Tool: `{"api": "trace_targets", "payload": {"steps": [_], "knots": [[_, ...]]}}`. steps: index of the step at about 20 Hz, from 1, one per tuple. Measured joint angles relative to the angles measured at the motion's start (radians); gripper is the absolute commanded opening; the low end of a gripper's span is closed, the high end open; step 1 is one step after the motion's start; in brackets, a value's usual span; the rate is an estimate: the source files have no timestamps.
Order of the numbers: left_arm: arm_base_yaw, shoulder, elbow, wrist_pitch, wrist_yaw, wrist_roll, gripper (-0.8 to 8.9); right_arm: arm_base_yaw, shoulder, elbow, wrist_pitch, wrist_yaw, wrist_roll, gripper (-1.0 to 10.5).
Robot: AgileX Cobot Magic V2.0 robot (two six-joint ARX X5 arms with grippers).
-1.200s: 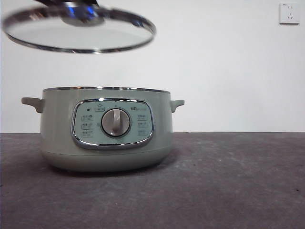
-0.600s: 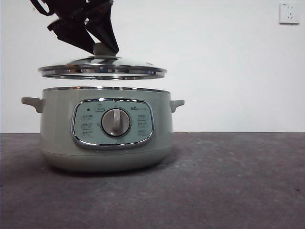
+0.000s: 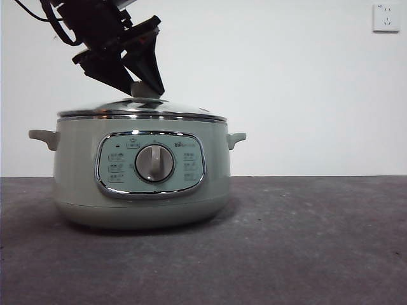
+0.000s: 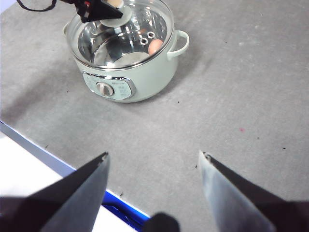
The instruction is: Pick up the egg,open the lid,put the egg in the pot,close the lid
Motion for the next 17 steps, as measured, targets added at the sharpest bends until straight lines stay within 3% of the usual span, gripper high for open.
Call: {"api": "trace_targets", "payload": {"steps": [8,9,12,17], "knots": [[-0.01,0.011,0.008,-0.011,-0.005,-0.014,0.1,0.0,-0.001,0.0,0.0,0.0,0.0,3.2],[-0.01,0.011,0.011,-0.017,-0.005,-0.016,0.52,0.0,-0.001,0.0,0.0,0.0,0.0,3.2],[-0.01,0.011,0.012,-0.023,-0.006,-0.022,4.06,0.0,-0.001,0.0,0.0,0.0,0.0,3.2],[-0.016,0.013,0.019,-0.04,0.001,-0.029,4.36,0.0,-0.001,0.0,0.0,0.001,0.0,3.2]]}}
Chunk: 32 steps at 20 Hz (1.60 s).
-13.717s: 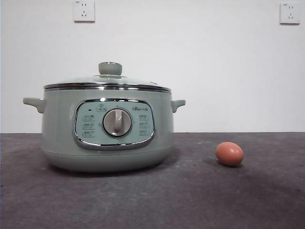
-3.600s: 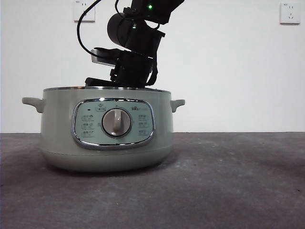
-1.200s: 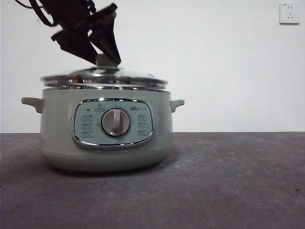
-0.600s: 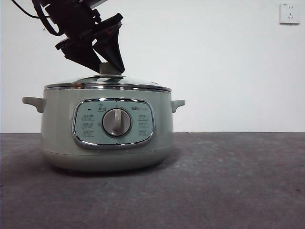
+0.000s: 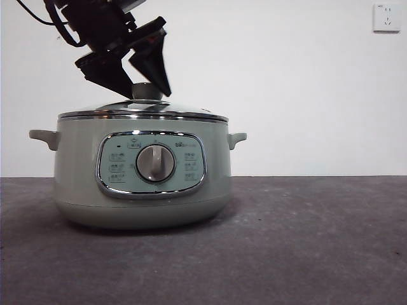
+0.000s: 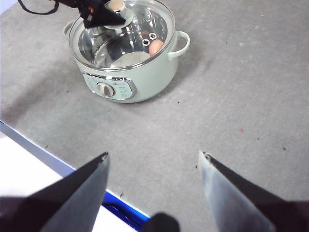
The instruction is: Pick up the egg,open the lid,put the egg in the pot,close the lid
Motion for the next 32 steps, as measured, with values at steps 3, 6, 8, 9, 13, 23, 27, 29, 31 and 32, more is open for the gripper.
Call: {"api": "trace_targets", "payload": {"steps": [3,6,8,9,13,23,27,29,31,32], "knots": [[-0.002,0.0,0.026,-0.042,0.002,0.0,4.36,0.0,0.0,0.0,0.0,0.013,0.0,3.2],[0.002,-0.032,0.073,-0.127,0.001,0.0,4.36,0.0,0.0,0.0,0.0,0.019,0.0,3.2],[0.005,-0.084,0.122,-0.208,0.001,0.0,4.36,0.0,0.0,0.0,0.0,0.03,0.0,3.2],[0.007,-0.116,0.151,-0.262,0.002,0.0,4.36,0.0,0.0,0.0,0.0,0.034,0.0,3.2],[0.009,-0.276,0.223,-0.496,0.002,0.0,4.36,0.0,0.0,0.0,0.0,0.038,-0.001,3.2],[0.008,-0.579,0.224,-0.836,0.04,-0.019,4.36,0.0,0.049,0.0,0.0,0.042,-0.012,3.2],[0.008,-0.587,0.224,-0.836,0.04,-0.019,4.06,0.0,0.078,0.0,0.0,0.042,-0.012,3.1],[0.008,-0.585,0.224,-0.836,0.04,-0.019,1.98,0.0,0.084,0.0,0.0,0.042,-0.012,1.0],[0.008,-0.581,0.224,-0.836,0.04,-0.019,-0.2,0.0,0.085,0.0,0.0,0.041,-0.013,-0.1],[0.008,-0.58,0.224,-0.836,0.04,-0.019,-0.06,0.0,0.085,0.0,0.0,0.041,-0.013,-0.1]]}}
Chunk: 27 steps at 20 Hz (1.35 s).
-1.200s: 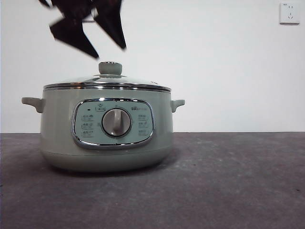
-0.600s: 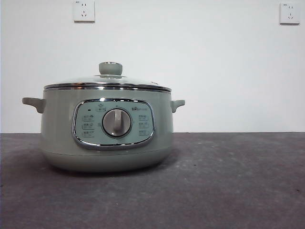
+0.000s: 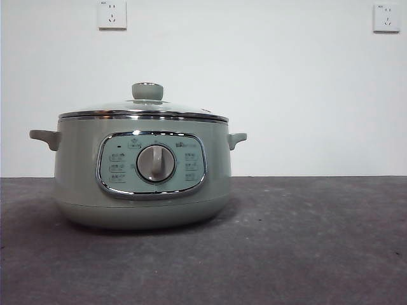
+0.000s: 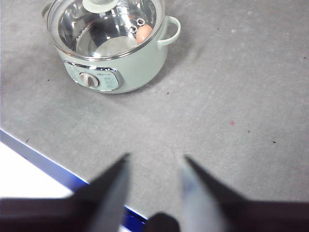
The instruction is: Pick up the egg,open the lid,put the egg in the pot,close the lid
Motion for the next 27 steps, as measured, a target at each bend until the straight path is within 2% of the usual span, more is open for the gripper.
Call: {"api": "trace_targets", "payload": {"steps": [7,20,23,27], "knots": [[0.0,0.003,0.0,0.0,0.0,-0.002,-0.04,0.0,0.0,0.0,0.0,0.001,0.034,0.0],[0.0,0.082,0.0,0.033,-0.005,0.003,-0.04,0.0,0.0,0.0,0.0,0.001,0.039,0.0],[0.016,0.08,-0.001,0.178,-0.009,0.03,-0.04,0.0,0.0,0.0,0.0,0.002,0.039,0.0],[0.141,0.015,-0.021,0.474,0.026,0.16,-0.04,0.0,0.0,0.0,0.0,0.009,0.039,0.0]]}}
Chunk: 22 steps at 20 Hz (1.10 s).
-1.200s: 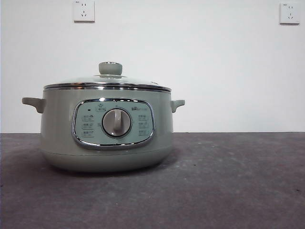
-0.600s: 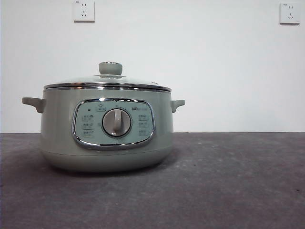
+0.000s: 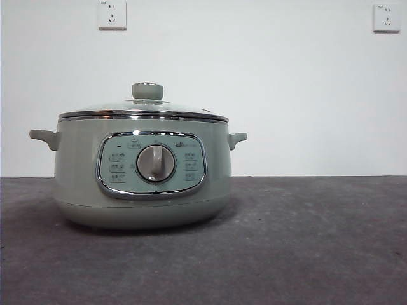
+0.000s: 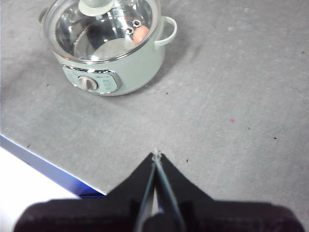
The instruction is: Pick up the egg,open the lid,put the egg in the pot,close the lid
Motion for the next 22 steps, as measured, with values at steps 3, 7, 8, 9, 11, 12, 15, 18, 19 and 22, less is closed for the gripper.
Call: {"api": "trace_targets", "payload": {"steps": [3,7,8,9,11,12,15,18,19,22], "knots": [[0.113,-0.123,-0.118,0.175,0.071,0.043,-0.04,0.0,0.0,0.0,0.0,0.002,0.0,0.0],[0.23,-0.318,-0.424,0.378,0.048,0.062,-0.04,0.0,0.0,0.0,0.0,0.002,0.0,0.0],[0.246,-0.369,-0.515,0.425,0.038,0.062,-0.04,0.0,0.0,0.0,0.0,0.002,0.0,0.0],[0.257,-0.42,-0.609,0.47,0.038,0.062,-0.04,0.0,0.0,0.0,0.0,0.002,0.0,0.0],[0.269,-0.522,-0.802,0.569,0.038,0.057,-0.04,0.0,0.0,0.0,0.0,0.002,0.0,0.0],[0.272,-0.572,-0.898,0.619,0.037,0.048,-0.04,0.0,0.0,0.0,0.0,0.002,0.0,0.0],[0.277,-0.711,-1.163,0.759,0.001,-0.005,-0.04,0.0,0.0,0.0,0.0,0.002,0.0,0.0],[0.282,-0.811,-1.331,0.791,-0.018,-0.048,-0.04,0.0,0.0,0.0,0.0,0.002,0.0,0.0],[0.287,-0.845,-1.376,0.792,-0.037,-0.066,-0.04,0.0,0.0,0.0,0.0,0.002,0.0,0.0],[0.31,-0.935,-1.475,0.798,-0.06,-0.116,-0.04,0.0,0.0,0.0,0.0,0.002,0.0,0.0]]}}
